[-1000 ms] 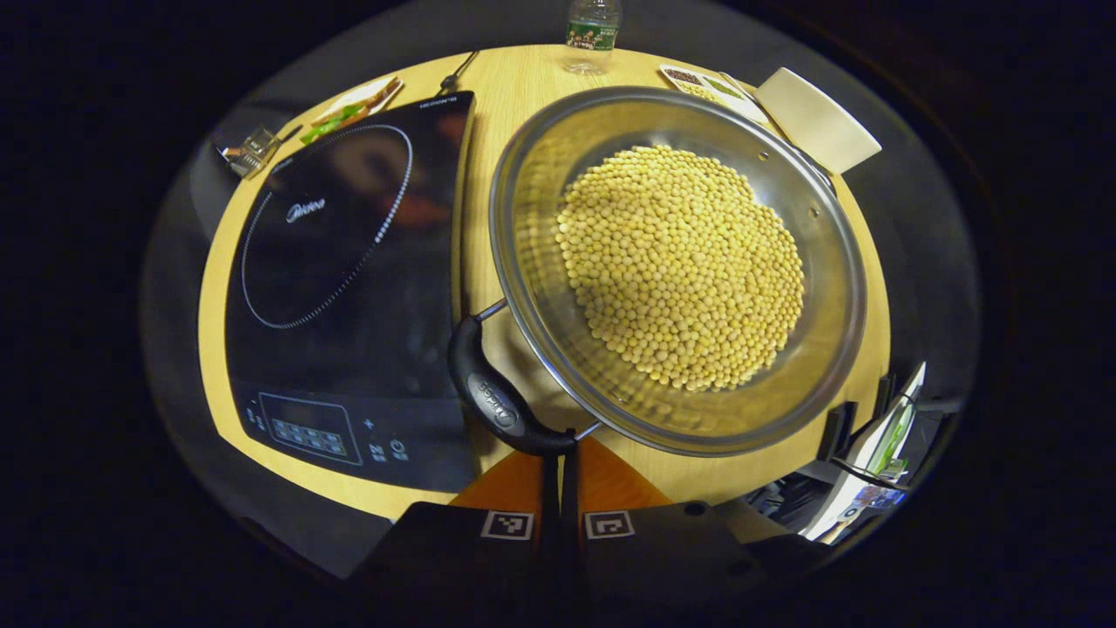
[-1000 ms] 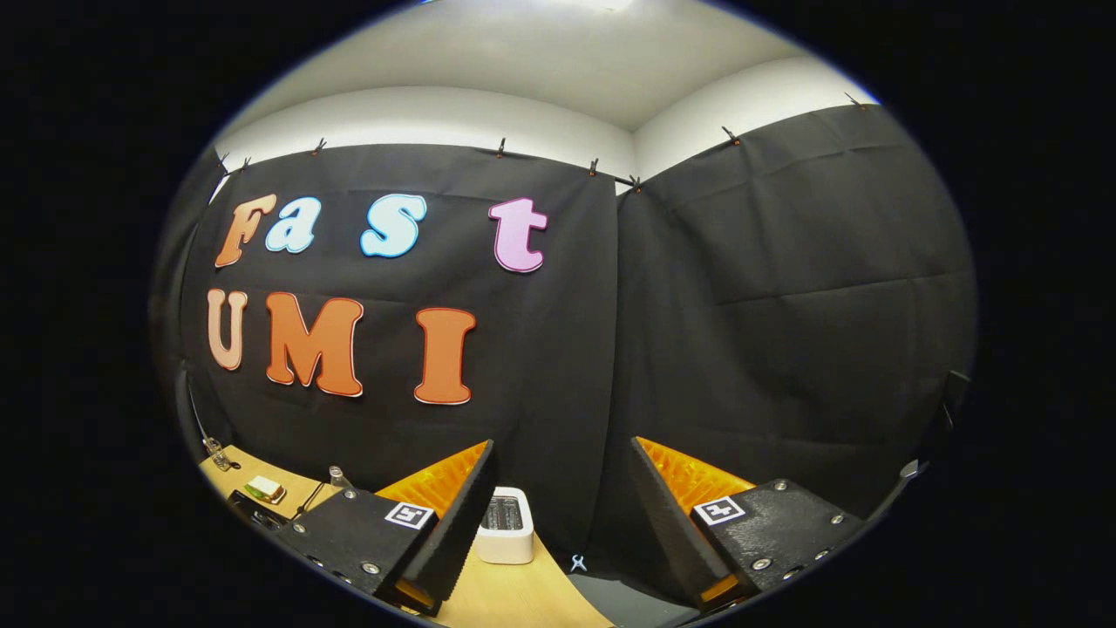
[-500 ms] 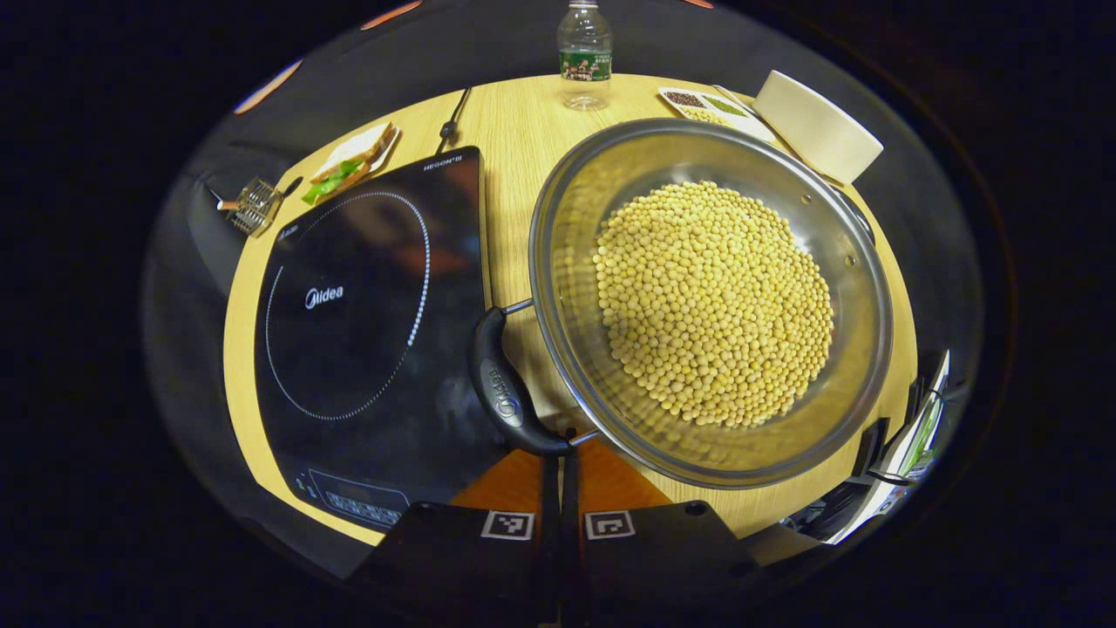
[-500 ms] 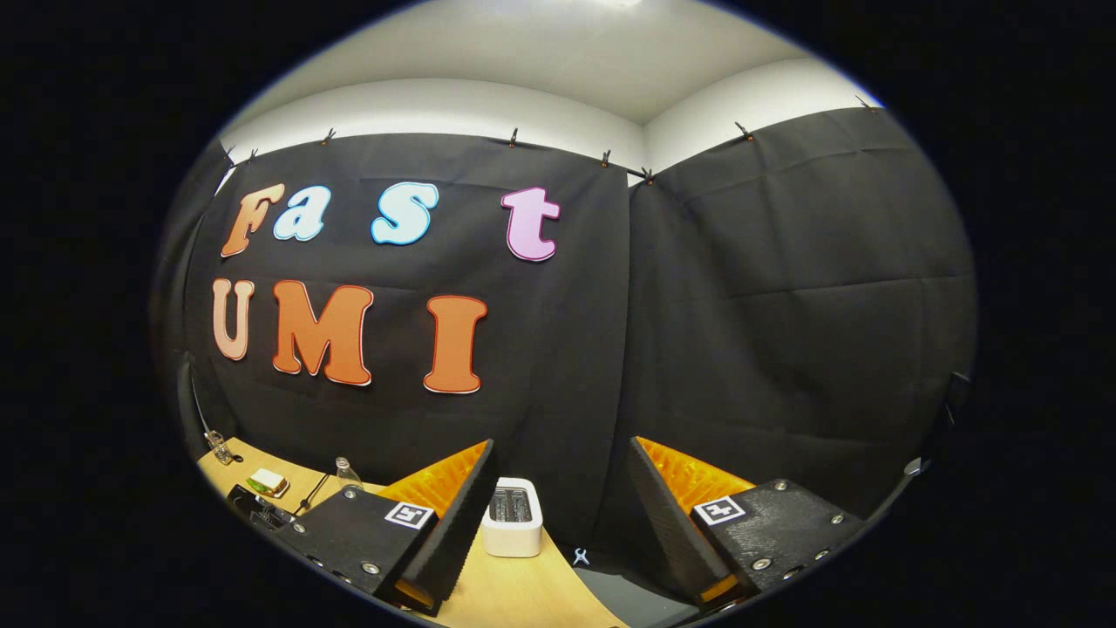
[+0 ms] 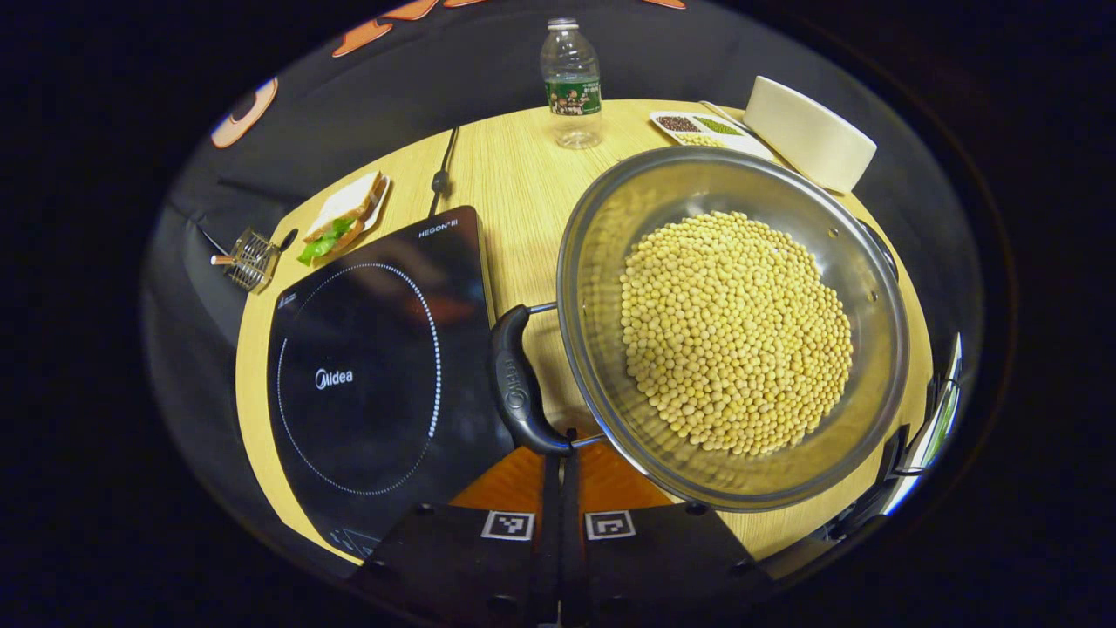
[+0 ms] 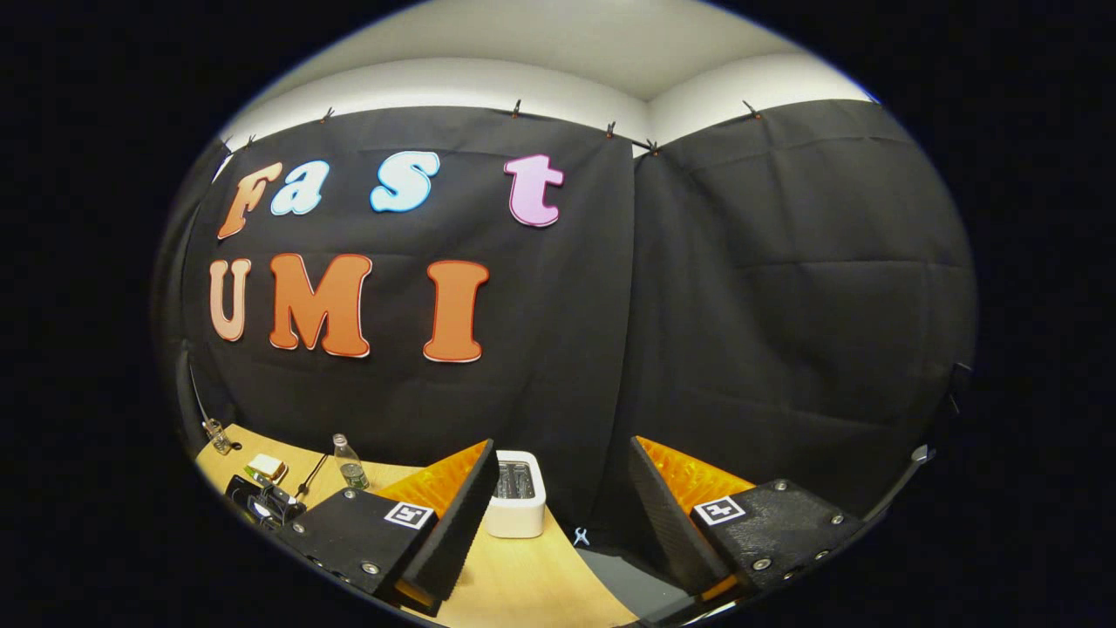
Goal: First push the handle of the pot to place it horizontally, then grasp the pot with both hands and set it on the induction cooktop.
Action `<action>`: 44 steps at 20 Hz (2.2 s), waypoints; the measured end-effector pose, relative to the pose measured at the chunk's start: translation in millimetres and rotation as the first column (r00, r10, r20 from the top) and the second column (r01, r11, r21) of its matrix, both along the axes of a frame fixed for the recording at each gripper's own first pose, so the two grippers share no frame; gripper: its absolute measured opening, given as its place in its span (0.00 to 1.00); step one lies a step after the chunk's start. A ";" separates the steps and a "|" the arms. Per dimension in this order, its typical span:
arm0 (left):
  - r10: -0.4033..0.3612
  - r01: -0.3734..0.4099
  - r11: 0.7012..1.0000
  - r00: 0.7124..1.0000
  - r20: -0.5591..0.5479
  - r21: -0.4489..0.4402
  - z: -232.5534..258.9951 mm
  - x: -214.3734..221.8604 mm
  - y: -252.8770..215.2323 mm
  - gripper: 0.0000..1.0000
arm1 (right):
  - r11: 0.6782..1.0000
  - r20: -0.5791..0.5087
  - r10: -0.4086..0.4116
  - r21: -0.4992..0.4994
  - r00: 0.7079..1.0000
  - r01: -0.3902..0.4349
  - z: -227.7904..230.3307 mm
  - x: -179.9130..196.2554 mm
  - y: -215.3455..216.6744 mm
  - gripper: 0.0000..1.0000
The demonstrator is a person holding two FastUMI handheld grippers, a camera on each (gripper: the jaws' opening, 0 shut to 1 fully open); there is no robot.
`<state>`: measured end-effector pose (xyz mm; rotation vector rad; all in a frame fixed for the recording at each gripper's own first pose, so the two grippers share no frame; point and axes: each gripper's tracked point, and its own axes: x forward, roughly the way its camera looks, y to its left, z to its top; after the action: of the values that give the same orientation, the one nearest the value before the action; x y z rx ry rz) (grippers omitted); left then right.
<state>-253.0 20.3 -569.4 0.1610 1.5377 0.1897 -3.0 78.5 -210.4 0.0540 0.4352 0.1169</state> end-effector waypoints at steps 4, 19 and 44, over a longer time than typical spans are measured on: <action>-0.021 0.021 1.000 0.999 0.029 -0.015 -4.6 8.5 1.9 0.09 | 1.000 -0.054 0.023 -0.009 0.998 -0.024 -19.5 -5.9 14.0 0.93; 0.086 -0.077 0.991 0.993 0.085 -0.112 -5.4 25.2 0.7 0.08 | 0.967 -0.378 0.256 0.087 0.890 -0.241 -139.2 -57.6 122.9 0.93; 0.230 -0.197 0.946 0.967 0.107 -0.258 5.6 87.5 -11.2 0.99 | 0.905 -0.794 0.331 0.115 0.510 -0.410 -322.3 -113.5 201.6 0.94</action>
<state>-165.5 9.1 -563.7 -0.2133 1.4278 0.1767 -116.6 280.1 -532.7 -0.0870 1.3849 0.5202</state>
